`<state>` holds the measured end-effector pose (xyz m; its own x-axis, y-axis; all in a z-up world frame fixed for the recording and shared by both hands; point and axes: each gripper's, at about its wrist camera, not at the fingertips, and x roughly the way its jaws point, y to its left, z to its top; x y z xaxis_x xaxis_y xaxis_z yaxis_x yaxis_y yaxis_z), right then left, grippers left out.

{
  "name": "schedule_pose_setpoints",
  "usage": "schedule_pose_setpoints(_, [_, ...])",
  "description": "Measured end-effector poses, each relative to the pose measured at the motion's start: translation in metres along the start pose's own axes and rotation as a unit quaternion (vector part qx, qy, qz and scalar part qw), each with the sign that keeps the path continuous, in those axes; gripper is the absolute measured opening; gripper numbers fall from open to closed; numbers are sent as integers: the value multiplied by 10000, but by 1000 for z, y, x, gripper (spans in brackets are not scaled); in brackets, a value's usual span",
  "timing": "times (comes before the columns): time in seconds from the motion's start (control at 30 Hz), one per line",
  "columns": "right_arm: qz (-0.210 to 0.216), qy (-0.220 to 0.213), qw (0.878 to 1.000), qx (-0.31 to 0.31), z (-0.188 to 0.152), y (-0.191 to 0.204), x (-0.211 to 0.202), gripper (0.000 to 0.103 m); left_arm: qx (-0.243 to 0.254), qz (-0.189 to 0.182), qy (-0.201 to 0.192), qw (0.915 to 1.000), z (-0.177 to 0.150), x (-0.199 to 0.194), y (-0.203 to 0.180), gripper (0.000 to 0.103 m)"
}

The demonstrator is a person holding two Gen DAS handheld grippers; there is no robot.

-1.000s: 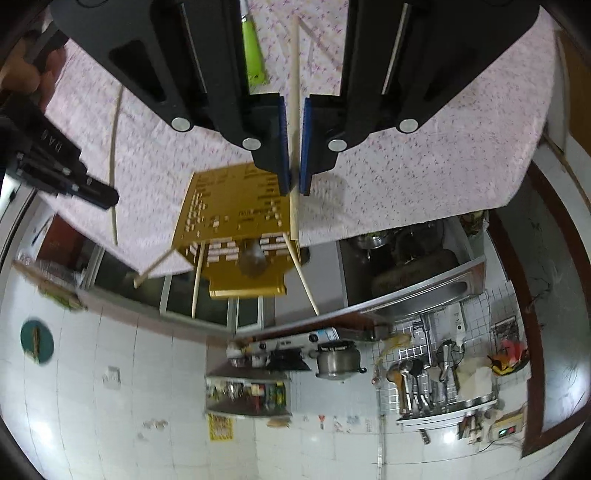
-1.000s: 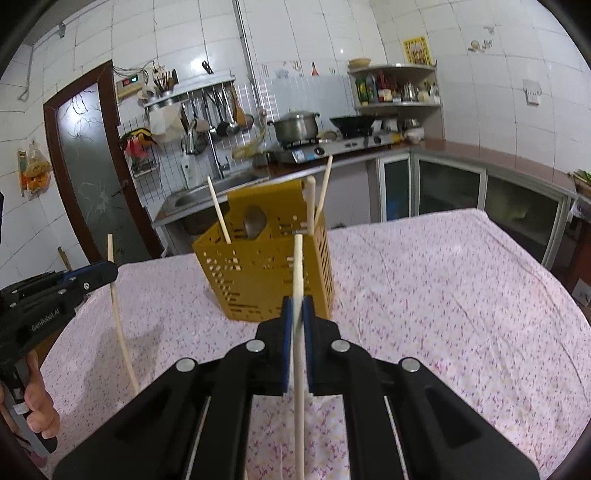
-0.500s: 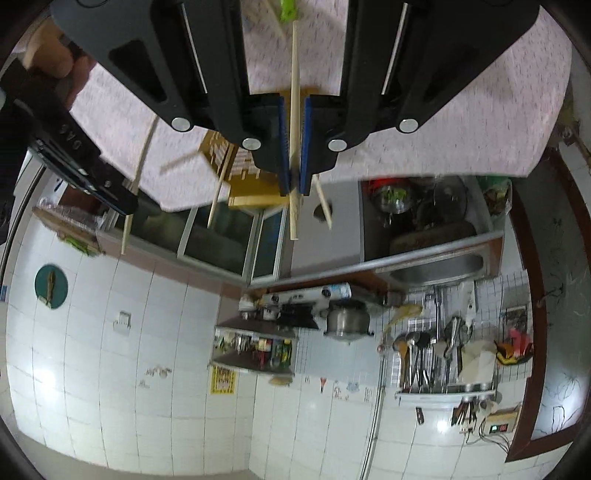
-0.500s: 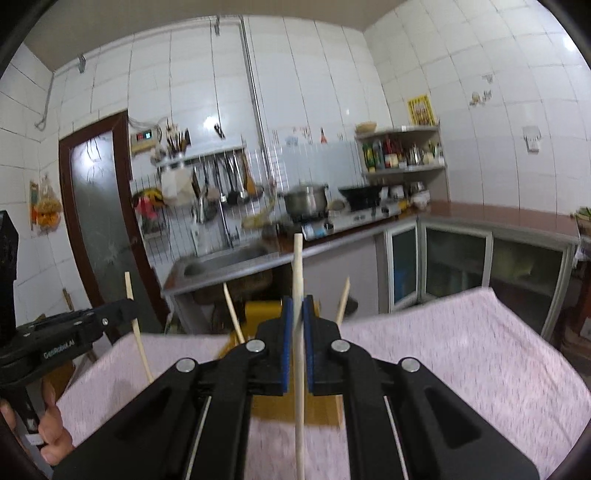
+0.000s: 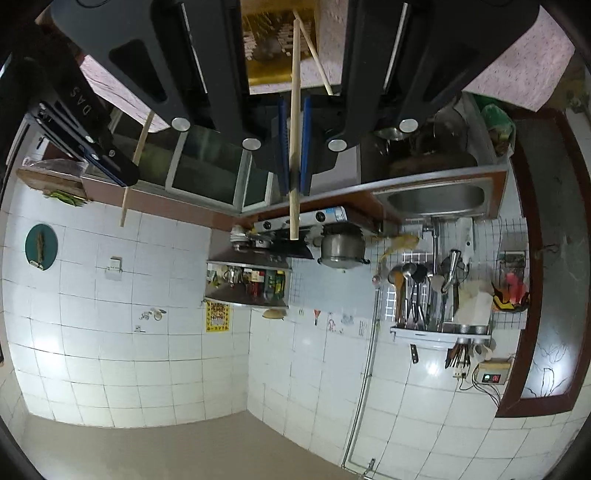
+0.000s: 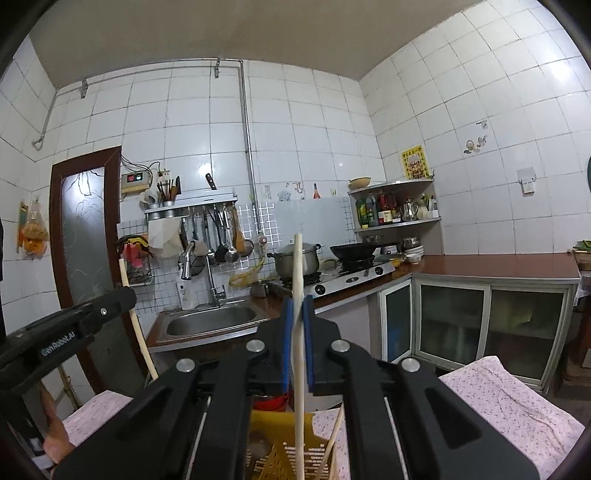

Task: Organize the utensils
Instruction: 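Lift both chopsticks upright and insert them into the yellow holder, then open both grippers and move them back over the utensils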

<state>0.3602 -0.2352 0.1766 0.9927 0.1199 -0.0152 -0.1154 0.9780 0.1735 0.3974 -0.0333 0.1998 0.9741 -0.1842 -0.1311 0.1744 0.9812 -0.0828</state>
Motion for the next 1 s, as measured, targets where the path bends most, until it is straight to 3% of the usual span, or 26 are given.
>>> schedule_pose_setpoints(0.17, [-44, -26, 10000, -53, -15, -3, 18, 6, -153, -112, 70, 9998, -19, 22, 9, 4])
schedule_pose_setpoints(0.3, [-67, 66, 9999, -52, -34, -5, 27, 6, -188, -157, 379, 9990, -46, 40, 14, 4])
schedule_pose_setpoints(0.67, [38, 488, 9988, -57, -81, -15, 28, 6, -99, -146, 877, 9960, -94, 43, 16, 5])
schedule_pose_setpoints(1.0, [238, 1078, 9938, -107, -102, -17, 30, 8, -248, -123, 1249, 9918, -110, 40, 26, 5])
